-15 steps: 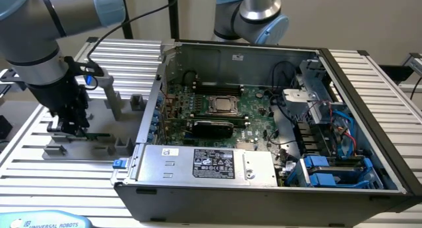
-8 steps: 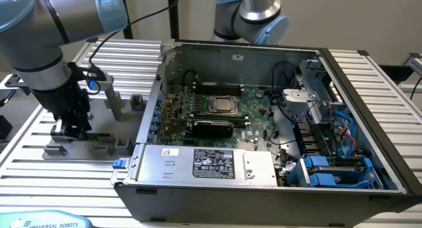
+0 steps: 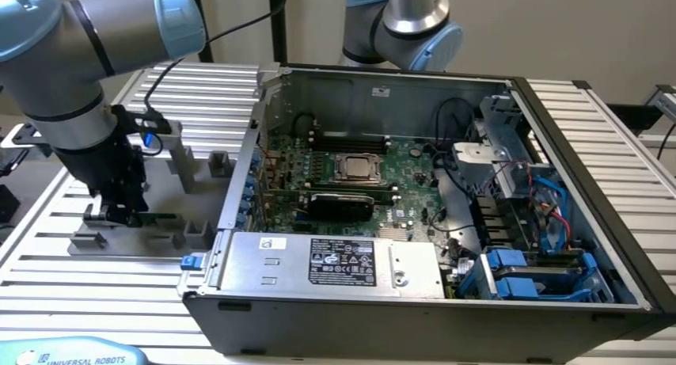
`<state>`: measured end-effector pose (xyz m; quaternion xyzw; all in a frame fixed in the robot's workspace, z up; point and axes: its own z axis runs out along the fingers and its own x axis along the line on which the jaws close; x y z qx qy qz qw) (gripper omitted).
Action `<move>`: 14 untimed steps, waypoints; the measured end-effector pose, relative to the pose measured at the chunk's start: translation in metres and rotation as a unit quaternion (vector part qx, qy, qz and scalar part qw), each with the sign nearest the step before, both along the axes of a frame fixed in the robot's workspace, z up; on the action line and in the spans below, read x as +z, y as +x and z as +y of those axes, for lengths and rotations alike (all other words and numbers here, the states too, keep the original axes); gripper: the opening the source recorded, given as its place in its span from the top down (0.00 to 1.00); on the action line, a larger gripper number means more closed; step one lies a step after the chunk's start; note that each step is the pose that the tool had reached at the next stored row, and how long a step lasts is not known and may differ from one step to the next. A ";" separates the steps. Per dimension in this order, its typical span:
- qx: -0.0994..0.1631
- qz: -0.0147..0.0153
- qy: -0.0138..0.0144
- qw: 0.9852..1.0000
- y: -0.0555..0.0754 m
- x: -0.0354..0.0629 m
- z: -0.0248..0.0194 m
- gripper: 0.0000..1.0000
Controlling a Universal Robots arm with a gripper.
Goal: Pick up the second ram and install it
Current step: 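Pick up the second ram and move it above second insertion slot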
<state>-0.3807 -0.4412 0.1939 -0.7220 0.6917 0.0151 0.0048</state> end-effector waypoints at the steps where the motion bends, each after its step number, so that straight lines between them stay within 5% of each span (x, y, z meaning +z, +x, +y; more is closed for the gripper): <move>1: 0.000 0.000 0.000 1.000 0.000 -0.0001 0.0000 0.64; 13: 0.000 0.000 -0.001 1.000 0.000 -0.0004 0.0000 0.75; 14: 0.000 0.000 -0.001 1.000 0.000 -0.0004 0.0000 0.82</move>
